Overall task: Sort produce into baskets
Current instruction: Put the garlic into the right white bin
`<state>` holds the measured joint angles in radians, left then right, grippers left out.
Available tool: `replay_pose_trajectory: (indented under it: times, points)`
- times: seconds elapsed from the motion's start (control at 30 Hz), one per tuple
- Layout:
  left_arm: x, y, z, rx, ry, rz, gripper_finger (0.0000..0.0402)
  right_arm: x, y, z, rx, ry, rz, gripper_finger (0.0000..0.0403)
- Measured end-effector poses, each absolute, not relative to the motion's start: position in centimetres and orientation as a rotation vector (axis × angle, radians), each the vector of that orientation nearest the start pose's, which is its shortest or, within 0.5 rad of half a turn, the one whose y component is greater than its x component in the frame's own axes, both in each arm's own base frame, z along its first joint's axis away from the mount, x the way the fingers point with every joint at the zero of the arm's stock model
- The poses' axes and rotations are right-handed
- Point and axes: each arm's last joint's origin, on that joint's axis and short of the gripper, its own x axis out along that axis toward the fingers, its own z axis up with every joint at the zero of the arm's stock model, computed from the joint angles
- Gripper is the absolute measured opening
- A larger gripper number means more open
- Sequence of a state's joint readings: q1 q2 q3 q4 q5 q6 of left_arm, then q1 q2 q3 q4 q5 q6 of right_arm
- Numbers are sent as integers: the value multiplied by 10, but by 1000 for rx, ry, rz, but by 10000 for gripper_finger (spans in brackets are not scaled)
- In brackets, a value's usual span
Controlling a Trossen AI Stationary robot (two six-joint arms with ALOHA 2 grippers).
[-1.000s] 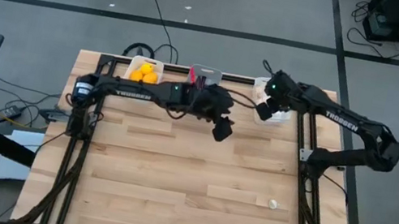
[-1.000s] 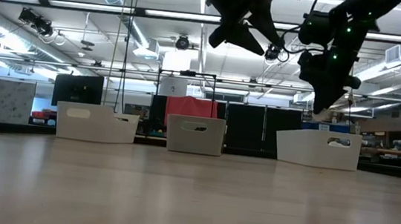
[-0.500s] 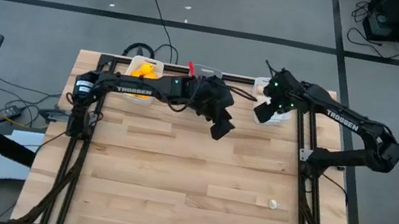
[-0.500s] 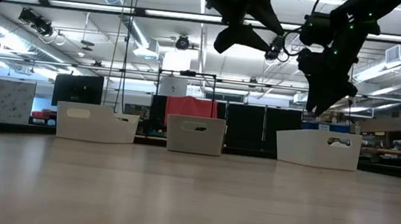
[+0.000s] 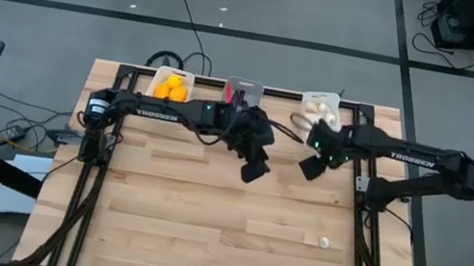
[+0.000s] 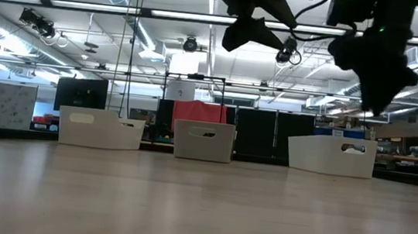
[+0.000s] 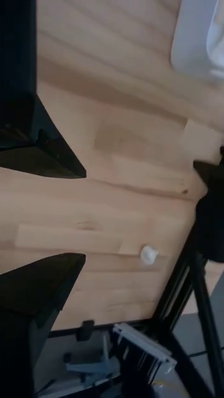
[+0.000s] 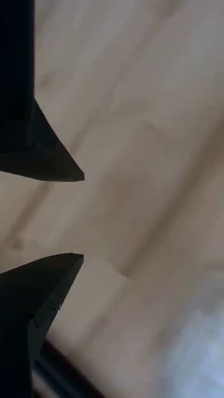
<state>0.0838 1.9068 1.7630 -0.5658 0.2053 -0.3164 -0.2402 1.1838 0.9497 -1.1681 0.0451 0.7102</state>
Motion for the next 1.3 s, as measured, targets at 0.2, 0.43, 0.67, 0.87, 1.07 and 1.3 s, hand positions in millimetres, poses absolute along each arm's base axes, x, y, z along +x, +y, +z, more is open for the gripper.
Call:
replay_pose_trajectory:
  times: [0.2, 0.43, 0.67, 0.87, 1.07, 1.3]
  points:
    - [431, 13, 314, -392, 726, -48, 213, 180, -3, 236, 794, 1402, -675, 208]
    - [431, 2, 315, -383, 727, -73, 213, 169, 51, 212, 882, 1496, -638, 208]
    - [431, -7, 315, -377, 730, -91, 214, 159, 94, 199, 987, 1451, -638, 208]
    - [431, -14, 315, -388, 735, -99, 214, 145, 107, 190, 1022, 1433, -748, 208]
    - [429, -24, 313, -387, 768, -114, 214, 138, 119, 179, 1059, 1441, -737, 208]
    - [426, -42, 310, -353, 801, -104, 214, 142, 129, 166, 1023, 1476, -756, 200]
